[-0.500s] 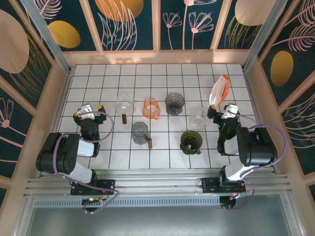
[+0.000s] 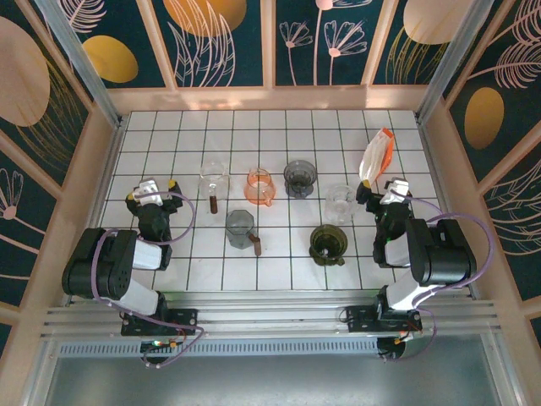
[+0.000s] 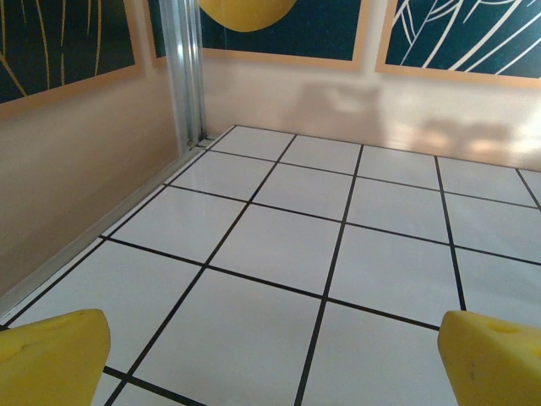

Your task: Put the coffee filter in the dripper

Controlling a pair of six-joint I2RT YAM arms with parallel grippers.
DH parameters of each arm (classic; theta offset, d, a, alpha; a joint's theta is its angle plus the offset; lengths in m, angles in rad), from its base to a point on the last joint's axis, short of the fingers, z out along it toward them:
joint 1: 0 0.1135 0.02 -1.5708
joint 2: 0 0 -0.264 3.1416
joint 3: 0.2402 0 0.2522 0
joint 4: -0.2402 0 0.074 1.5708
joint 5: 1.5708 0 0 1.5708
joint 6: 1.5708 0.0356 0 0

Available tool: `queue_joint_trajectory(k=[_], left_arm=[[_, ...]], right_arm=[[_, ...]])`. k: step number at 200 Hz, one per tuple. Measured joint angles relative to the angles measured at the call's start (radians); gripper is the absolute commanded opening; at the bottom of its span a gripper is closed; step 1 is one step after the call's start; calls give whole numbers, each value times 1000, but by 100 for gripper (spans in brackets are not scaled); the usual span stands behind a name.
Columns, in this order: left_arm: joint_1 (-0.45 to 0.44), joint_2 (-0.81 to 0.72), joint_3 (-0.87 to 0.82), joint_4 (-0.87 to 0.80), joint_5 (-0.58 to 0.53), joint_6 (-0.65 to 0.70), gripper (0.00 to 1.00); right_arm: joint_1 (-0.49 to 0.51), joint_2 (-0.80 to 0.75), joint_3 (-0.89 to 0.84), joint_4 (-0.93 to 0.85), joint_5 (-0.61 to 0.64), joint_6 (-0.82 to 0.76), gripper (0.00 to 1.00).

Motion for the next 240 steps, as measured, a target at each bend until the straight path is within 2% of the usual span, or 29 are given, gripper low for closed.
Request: queue_joint_trajectory(k=[205,240], left_arm=[[0,0,0,0,0,0,99],[0,0,0,0,0,0,99]], right_arm=[[0,0,0,0,0,0,99],[-29,0,0,0,-42,2,99]])
